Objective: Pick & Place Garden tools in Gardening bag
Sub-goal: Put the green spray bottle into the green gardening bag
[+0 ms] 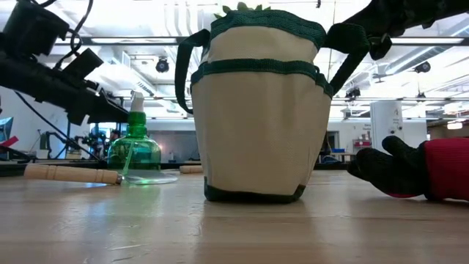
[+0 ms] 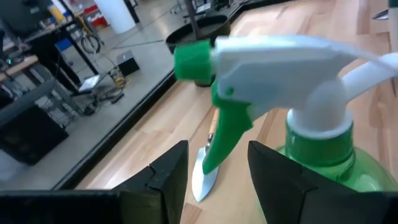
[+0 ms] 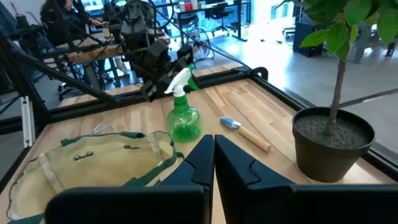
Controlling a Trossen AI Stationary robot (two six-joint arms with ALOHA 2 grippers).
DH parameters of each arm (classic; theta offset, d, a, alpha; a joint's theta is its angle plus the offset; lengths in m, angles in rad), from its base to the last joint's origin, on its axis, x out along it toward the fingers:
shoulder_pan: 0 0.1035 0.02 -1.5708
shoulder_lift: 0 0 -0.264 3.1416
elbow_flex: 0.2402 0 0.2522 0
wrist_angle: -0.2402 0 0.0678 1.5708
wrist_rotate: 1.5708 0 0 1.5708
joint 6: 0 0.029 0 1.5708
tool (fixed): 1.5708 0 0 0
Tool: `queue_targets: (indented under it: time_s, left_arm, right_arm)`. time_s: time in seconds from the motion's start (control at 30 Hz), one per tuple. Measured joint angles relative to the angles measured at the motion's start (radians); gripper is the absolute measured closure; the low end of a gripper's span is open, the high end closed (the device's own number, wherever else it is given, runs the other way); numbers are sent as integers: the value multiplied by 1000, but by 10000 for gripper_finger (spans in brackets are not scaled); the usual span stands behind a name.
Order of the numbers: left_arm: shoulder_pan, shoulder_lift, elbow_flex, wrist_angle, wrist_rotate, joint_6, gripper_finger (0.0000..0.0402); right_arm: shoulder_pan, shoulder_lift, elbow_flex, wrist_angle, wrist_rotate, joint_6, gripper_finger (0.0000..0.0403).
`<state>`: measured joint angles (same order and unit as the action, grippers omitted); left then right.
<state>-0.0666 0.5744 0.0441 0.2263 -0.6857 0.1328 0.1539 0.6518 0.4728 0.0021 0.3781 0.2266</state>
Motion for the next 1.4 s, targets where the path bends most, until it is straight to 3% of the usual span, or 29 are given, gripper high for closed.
queue_targets:
  time_s: [0.6, 1.13, 1.4]
  left_arm:
    - [31, 79, 0, 54, -12, 22, 279]
    - [40, 98, 0, 76, -14, 4, 390]
    - [40, 97, 5, 190, -5, 51, 395]
  right_arm:
    - [0, 0, 0, 10, 18, -17, 394]
    - [0, 0, 0, 11, 18, -21, 394]
    - [0, 0, 0, 10, 18, -21, 394]
